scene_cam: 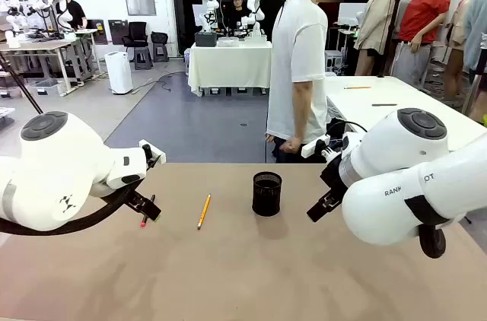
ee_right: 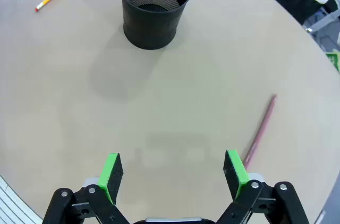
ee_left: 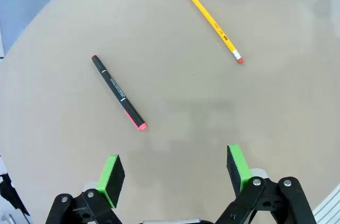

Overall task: Place the pens into the pen holder.
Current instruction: Pick up a writing instrument from the table and place it into the Pen holder.

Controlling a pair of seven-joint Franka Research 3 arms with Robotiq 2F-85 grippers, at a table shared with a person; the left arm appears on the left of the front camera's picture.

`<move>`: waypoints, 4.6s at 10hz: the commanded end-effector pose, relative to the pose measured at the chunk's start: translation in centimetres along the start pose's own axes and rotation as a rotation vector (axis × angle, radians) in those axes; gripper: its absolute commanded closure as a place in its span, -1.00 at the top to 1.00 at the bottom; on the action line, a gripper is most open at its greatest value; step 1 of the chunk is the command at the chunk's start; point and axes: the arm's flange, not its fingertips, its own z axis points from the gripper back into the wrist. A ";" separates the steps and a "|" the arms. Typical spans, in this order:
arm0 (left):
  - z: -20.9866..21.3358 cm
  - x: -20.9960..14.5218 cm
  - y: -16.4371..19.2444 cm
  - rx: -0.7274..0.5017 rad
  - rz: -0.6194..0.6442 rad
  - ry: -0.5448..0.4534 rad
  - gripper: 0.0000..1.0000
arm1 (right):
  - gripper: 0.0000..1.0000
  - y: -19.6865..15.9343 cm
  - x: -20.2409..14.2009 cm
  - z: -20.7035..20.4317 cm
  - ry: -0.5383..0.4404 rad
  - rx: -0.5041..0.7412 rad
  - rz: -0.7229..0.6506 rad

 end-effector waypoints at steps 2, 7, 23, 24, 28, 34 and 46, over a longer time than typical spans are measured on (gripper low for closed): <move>0.0 0.0 0.0 0.000 0.000 0.000 1.00 | 1.00 0.0 0.0 0.0 0.000 0.000 0.000; 0.0 0.0 0.0 0.000 0.000 0.000 1.00 | 1.00 0.0 0.0 0.0 0.000 0.000 0.000; 0.0 0.0 0.0 0.000 0.000 0.000 1.00 | 1.00 0.0 0.0 0.0 0.000 0.000 0.000; 0.0 0.0 0.0 0.000 0.000 0.000 1.00 | 1.00 0.0 0.0 0.0 0.000 0.000 0.000; 2.1 0.2 -0.4 -0.260 -0.033 0.013 1.00 | 1.00 -0.2 0.7 1.4 -0.014 0.153 0.006; 10.2 0.2 5.1 -0.374 -0.102 -0.178 1.00 | 1.00 -5.6 2.2 11.3 -0.093 0.419 0.086; 23.7 5.3 12.4 -0.080 -0.081 -0.291 1.00 | 1.00 -18.8 2.1 26.1 -0.262 0.380 0.150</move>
